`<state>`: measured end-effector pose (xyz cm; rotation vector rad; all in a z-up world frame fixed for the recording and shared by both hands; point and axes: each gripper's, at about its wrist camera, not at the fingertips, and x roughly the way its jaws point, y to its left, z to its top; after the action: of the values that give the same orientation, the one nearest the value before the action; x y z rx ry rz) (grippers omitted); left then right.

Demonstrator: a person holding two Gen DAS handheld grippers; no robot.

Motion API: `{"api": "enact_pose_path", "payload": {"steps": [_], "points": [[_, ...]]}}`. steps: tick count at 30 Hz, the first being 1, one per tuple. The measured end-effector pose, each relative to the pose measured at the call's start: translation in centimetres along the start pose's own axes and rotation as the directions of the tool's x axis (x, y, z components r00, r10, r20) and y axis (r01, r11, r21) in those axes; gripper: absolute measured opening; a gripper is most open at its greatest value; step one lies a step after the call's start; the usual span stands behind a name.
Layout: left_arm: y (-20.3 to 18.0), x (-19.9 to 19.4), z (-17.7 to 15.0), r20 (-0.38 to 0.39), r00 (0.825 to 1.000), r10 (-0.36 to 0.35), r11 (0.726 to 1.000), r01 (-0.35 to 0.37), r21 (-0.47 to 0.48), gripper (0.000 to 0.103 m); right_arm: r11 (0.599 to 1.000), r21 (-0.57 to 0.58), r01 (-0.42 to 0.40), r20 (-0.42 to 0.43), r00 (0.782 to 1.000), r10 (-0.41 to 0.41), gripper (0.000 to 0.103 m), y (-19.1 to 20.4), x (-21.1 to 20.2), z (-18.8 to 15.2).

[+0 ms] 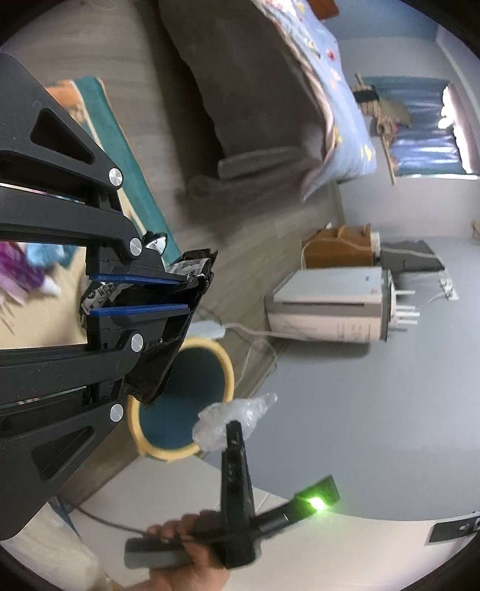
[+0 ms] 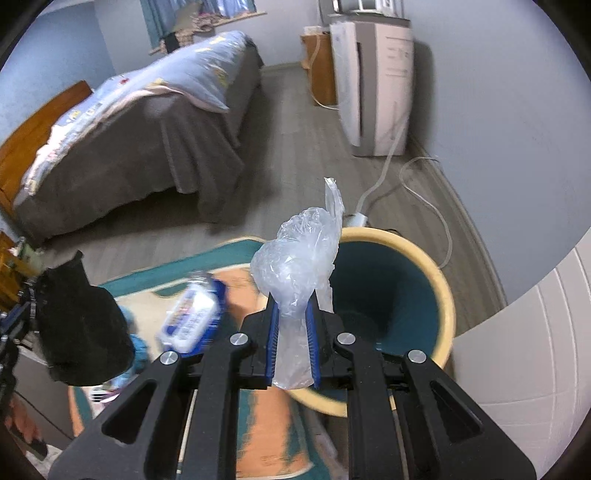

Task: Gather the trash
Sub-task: 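Drop the black bag and clear bag into the yellow-rimmed bin, opening both grippers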

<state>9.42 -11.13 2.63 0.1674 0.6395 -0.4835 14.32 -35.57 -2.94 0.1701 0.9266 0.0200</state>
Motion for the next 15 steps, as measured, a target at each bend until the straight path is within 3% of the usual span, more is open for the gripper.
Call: {"api": "enact_pose_path", "payload": {"steps": [5, 15], "points": [[-2.7, 3.4, 1.3, -0.02, 0.999, -0.046, 0.998, 0.047, 0.044, 0.011, 0.996, 0.087, 0.037, -0.056, 0.998, -0.032, 0.013, -4.2, 2.4, -0.3], [-7.0, 9.6, 2.9, -0.059, 0.986, -0.156, 0.985, 0.16, 0.065, 0.011, 0.978, 0.177, 0.112, -0.128, 0.988, -0.09, 0.013, -8.7, 5.1, -0.9]]}}
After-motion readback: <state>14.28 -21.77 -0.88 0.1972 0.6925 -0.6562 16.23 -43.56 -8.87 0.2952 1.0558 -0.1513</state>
